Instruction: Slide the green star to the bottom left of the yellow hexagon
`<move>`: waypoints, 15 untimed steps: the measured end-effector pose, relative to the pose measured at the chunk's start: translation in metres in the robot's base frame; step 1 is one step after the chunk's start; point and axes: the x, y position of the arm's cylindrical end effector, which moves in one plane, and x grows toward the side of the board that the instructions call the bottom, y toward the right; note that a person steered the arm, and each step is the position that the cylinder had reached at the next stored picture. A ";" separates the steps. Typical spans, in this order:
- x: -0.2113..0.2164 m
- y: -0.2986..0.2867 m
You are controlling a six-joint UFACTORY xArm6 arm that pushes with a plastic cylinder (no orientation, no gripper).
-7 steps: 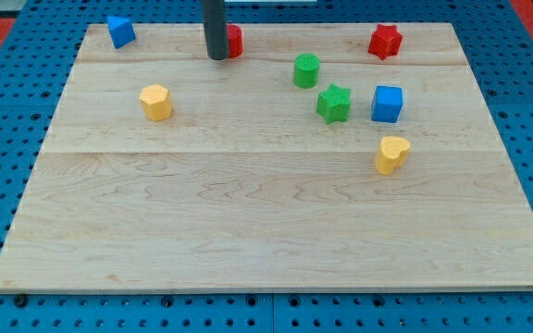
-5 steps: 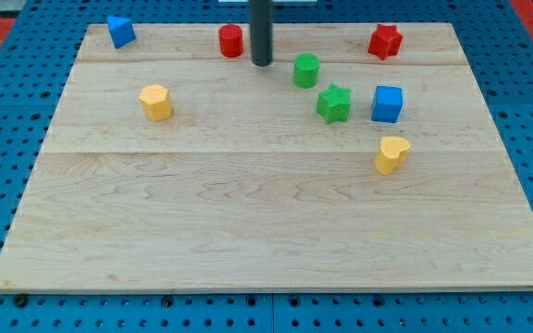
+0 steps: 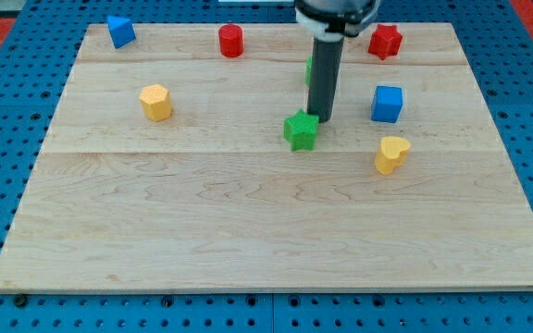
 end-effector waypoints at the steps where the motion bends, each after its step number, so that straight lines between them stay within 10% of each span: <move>1: 0.009 0.041; 4: 0.037 -0.172; 8: 0.001 -0.239; 10: -0.028 -0.121; 15: -0.001 -0.220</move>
